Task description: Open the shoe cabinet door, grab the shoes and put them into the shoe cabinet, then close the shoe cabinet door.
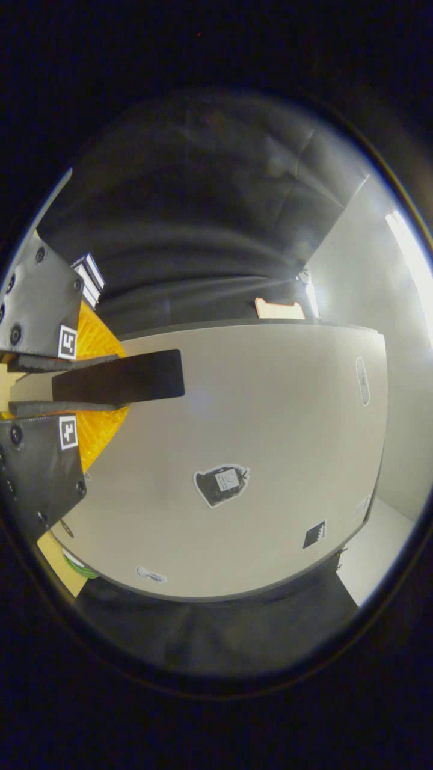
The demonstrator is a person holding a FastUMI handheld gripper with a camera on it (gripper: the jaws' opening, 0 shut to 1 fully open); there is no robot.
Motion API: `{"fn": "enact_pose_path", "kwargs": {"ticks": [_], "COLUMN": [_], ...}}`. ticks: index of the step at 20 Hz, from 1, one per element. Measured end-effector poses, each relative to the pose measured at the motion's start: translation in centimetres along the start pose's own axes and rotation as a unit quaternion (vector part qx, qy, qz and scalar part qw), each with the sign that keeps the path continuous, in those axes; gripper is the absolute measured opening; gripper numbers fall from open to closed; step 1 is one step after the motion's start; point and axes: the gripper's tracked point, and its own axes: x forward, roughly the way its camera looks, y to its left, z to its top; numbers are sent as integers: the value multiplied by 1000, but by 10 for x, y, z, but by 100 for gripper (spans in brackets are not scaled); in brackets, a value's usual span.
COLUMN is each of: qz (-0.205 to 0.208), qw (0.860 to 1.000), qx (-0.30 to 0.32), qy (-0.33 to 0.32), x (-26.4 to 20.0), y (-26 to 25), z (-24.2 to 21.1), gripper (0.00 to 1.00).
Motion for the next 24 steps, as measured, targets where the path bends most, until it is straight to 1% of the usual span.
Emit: {"fn": "enact_pose_path", "kwargs": {"ticks": [4, 8, 11, 15, 19, 24], "qz": [13, 47, 74, 95, 102, 91], "qw": [1000, 999, 997, 995, 995, 996], "qx": [-5, -12, -16, -14, -7, -14], "qy": [2, 5, 8, 9, 7, -4], "x": [-21, -42, -69, -93, -113, -146], "y": [-4, -9, -21, -38, -59, -88], "z": [3, 7, 11, 14, 21, 26], "gripper": [19, 19, 19, 19, 19, 19]}}
